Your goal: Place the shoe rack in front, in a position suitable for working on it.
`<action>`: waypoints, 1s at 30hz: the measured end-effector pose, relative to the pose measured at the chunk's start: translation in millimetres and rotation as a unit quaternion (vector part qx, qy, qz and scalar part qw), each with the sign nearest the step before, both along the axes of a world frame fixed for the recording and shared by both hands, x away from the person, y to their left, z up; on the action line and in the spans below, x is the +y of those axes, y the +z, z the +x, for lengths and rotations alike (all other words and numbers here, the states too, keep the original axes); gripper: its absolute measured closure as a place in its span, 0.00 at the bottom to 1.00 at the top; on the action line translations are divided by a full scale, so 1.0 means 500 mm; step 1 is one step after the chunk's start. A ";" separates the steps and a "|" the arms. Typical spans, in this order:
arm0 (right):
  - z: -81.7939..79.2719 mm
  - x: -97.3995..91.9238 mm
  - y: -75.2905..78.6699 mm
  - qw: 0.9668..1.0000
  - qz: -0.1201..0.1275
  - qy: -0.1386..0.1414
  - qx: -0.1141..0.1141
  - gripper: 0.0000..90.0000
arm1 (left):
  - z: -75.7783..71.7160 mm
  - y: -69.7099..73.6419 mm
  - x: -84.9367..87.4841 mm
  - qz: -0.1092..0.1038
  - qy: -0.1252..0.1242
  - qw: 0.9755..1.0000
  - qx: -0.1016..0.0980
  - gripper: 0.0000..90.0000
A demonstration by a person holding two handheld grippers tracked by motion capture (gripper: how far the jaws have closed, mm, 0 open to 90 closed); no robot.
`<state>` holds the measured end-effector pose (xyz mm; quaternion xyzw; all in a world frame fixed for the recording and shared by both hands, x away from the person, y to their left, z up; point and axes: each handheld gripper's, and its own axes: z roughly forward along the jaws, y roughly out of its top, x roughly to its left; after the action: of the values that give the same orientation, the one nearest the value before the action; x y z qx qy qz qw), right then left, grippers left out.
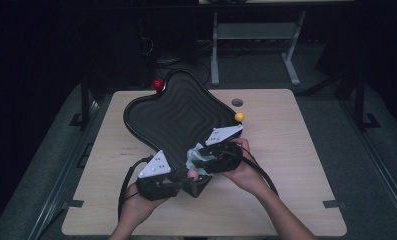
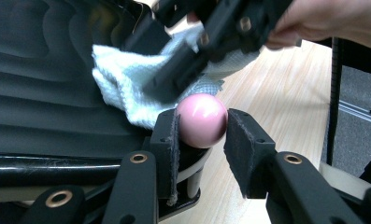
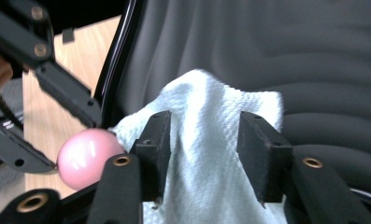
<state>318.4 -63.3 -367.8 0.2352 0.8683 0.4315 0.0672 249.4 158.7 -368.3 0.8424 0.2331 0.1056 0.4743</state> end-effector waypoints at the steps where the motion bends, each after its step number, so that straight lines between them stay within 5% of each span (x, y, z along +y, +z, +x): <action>1: 0.000 0.000 0.000 1.000 0.000 0.000 0.000 0.59 | 0.000 0.000 0.000 0.000 0.001 1.000 0.000 0.72; 3: -0.010 0.007 -0.004 1.000 -0.007 0.001 -0.012 0.66 | -0.001 0.001 -0.001 0.000 0.002 1.000 -0.001 0.72; 5: -0.018 0.008 -0.005 1.000 -0.019 0.006 -0.024 0.84 | 0.000 0.001 -0.001 0.001 0.001 1.000 -0.002 0.72; 7: -0.019 0.007 -0.006 0.999 -0.027 0.009 -0.035 0.88 | 0.001 0.001 -0.002 0.000 0.000 1.000 -0.002 0.72; 10: -0.008 -0.006 -0.004 0.998 -0.041 -0.015 -0.050 0.88 | 0.001 0.001 -0.004 -0.003 -0.002 1.000 0.001 0.72; 14: 0.000 -0.016 -0.007 0.999 -0.031 -0.024 -0.037 0.89 | 0.001 0.000 -0.009 0.001 -0.003 1.000 -0.001 0.70; 17: -0.019 -0.004 -0.011 0.999 -0.017 0.027 -0.023 0.88 | 0.003 0.000 -0.011 0.002 -0.001 1.000 -0.002 0.68; 20: -0.014 -0.008 -0.009 0.999 -0.017 0.026 -0.017 0.88 | 0.006 0.000 -0.012 0.004 -0.004 1.000 0.000 0.67; 24: 0.029 -0.040 -0.002 0.999 -0.014 -0.043 -0.031 0.88 | 0.009 -0.001 -0.018 0.006 -0.007 1.000 -0.001 0.66; 26: 0.037 -0.040 -0.005 0.999 -0.003 -0.049 -0.020 0.88 | 0.009 -0.001 -0.022 0.012 -0.006 1.000 -0.005 0.66; 30: 0.020 -0.018 -0.008 1.000 0.004 -0.011 -0.021 0.88 | 0.012 -0.002 -0.023 0.013 -0.006 1.000 -0.003 0.66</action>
<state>328.2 -72.1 -372.0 0.2361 0.8624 0.4387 0.0894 255.4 147.4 -369.5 0.8493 0.2258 0.1082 0.4648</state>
